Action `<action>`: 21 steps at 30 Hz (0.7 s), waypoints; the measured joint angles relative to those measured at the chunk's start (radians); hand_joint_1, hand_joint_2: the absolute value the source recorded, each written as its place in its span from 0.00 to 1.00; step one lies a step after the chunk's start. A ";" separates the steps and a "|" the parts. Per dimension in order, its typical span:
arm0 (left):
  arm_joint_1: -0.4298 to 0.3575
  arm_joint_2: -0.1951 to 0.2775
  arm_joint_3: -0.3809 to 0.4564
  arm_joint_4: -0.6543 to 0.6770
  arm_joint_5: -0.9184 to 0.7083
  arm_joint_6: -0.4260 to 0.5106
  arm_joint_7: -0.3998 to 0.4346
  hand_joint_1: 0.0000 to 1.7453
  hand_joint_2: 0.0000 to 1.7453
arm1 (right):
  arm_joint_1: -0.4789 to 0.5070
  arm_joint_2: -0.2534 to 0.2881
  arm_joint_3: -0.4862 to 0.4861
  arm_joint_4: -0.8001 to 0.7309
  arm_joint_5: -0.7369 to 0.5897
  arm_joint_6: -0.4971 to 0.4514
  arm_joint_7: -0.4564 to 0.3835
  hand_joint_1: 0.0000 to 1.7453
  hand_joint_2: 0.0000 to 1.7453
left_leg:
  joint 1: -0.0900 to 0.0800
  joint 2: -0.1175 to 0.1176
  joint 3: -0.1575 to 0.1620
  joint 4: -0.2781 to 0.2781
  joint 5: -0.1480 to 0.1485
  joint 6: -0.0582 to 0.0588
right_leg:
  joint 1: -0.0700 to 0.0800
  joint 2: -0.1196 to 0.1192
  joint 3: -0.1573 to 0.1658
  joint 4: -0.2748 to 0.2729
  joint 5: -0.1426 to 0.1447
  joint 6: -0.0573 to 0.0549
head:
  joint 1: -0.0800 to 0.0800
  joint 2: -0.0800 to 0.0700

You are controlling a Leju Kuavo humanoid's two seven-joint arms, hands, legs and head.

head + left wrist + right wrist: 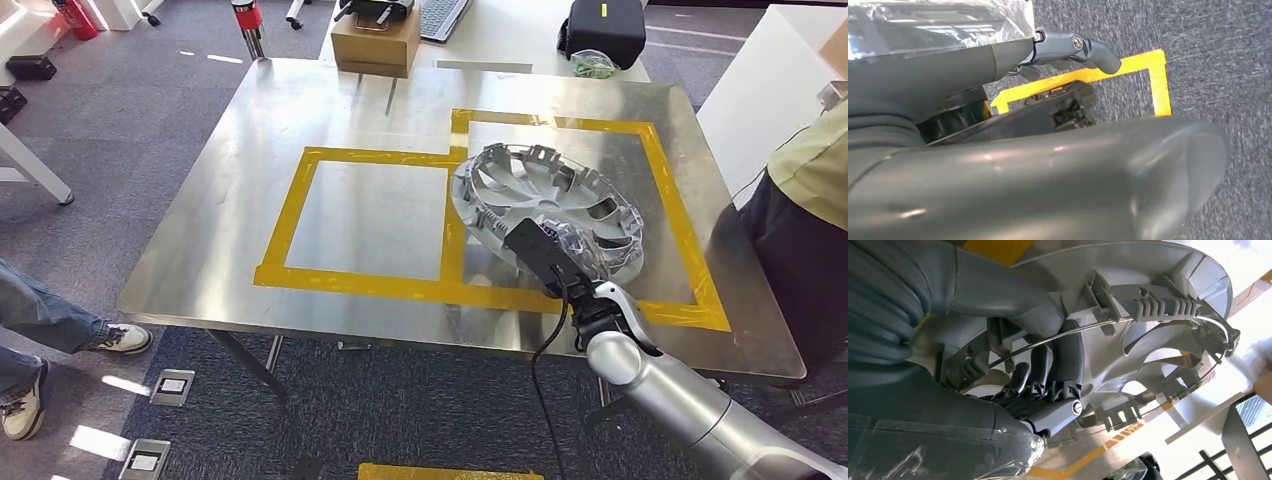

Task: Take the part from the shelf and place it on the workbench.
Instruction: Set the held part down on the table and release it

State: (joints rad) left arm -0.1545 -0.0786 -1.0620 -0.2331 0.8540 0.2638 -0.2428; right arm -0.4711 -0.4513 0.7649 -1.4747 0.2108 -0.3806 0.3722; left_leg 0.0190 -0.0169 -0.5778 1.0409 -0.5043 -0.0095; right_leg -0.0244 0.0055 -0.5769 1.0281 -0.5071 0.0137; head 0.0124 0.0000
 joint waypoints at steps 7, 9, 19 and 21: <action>0.000 0.000 0.001 0.000 -0.002 0.012 -0.007 0.00 0.00 | 0.001 -0.001 -0.001 -0.016 -0.005 -0.001 0.002 0.00 1.00 | 0.000 0.000 0.000 0.000 0.000 0.000 | 0.000 0.000 0.000 0.000 0.000 0.000 | 0.000 0.000; 0.001 0.000 0.001 0.000 -0.001 0.008 -0.011 0.00 0.00 | 0.002 -0.001 -0.001 -0.020 -0.005 -0.001 0.002 0.00 1.00 | 0.000 0.000 0.001 0.000 0.000 0.000 | 0.000 0.000 0.000 0.000 0.000 0.000 | 0.000 0.000; 0.003 0.000 0.003 0.000 0.011 -0.005 -0.020 0.00 0.00 | 0.003 -0.011 -0.004 -0.041 -0.010 -0.005 0.002 0.00 1.00 | 0.000 0.000 0.001 0.000 0.000 0.000 | 0.000 0.000 0.000 0.000 0.000 0.000 | 0.000 0.000; 0.005 0.000 0.004 0.000 0.014 -0.006 -0.023 0.00 0.00 | 0.004 -0.016 -0.008 -0.054 -0.018 -0.011 -0.002 0.00 1.00 | 0.000 0.000 0.001 0.000 0.000 0.000 | 0.000 0.000 0.000 0.000 0.000 0.000 | 0.000 0.000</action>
State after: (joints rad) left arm -0.1496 -0.0786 -1.0582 -0.2331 0.8682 0.2578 -0.2662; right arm -0.4673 -0.4676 0.7566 -1.5284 0.1927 -0.3912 0.3701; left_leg 0.0190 -0.0168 -0.5770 1.0409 -0.5043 -0.0095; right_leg -0.0244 0.0056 -0.5764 1.0280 -0.5071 0.0138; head 0.0125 0.0000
